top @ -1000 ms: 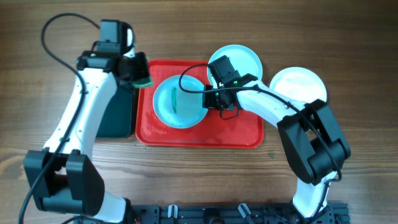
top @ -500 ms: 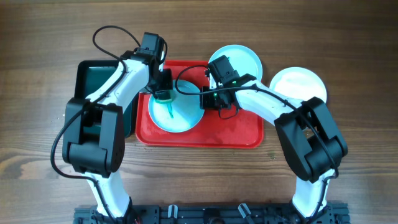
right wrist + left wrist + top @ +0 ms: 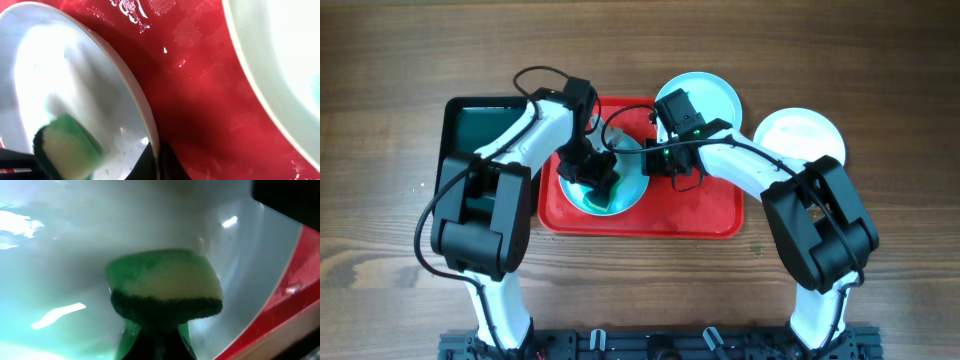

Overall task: Clean dirty plates on tray and stack at the side
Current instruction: 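Scrub the lower plate with the sponge in the left gripper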

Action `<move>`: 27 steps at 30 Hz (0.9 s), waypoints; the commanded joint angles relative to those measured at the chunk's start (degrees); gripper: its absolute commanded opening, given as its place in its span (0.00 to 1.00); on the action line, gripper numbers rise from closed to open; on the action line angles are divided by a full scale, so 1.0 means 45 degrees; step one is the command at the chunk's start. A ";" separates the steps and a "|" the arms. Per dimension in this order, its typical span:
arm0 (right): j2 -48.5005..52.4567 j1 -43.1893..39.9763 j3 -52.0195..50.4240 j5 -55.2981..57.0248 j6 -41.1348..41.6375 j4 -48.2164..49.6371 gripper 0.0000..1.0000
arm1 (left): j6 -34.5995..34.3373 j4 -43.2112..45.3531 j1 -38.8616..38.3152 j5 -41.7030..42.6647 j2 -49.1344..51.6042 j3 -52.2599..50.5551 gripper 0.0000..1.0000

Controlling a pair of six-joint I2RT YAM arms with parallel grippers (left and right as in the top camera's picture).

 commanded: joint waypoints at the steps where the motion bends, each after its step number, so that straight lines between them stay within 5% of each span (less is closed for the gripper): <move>1: 0.0461 0.0005 0.0204 -0.0350 -0.0063 0.0126 0.04 | 0.0087 0.0763 -0.0024 -0.0588 0.0408 -0.0282 0.04; 5: 0.0461 0.0005 0.0204 -0.0350 -0.0058 0.0121 0.04 | -0.4891 0.2875 0.0165 -0.4959 0.0408 -0.0282 0.04; 8: 0.0461 0.0005 0.0204 -0.0350 -0.0053 0.0117 0.04 | -0.7281 0.3949 0.0165 -0.6985 0.0408 -0.0282 0.04; 12: 0.0461 0.0005 0.0204 -0.0350 -0.0049 0.0087 0.04 | -0.9462 0.4221 0.0151 -0.9160 0.0408 -0.0282 0.04; 15: 0.0461 0.0005 0.0204 -0.0350 -0.0053 0.0092 0.04 | -0.9743 0.4075 0.0136 -0.9394 0.0408 -0.0282 0.04; 27: 0.0461 -0.0083 0.0204 -0.0539 -0.0053 0.0083 0.04 | 0.0641 0.0627 0.0117 0.1797 0.0379 -0.0277 0.04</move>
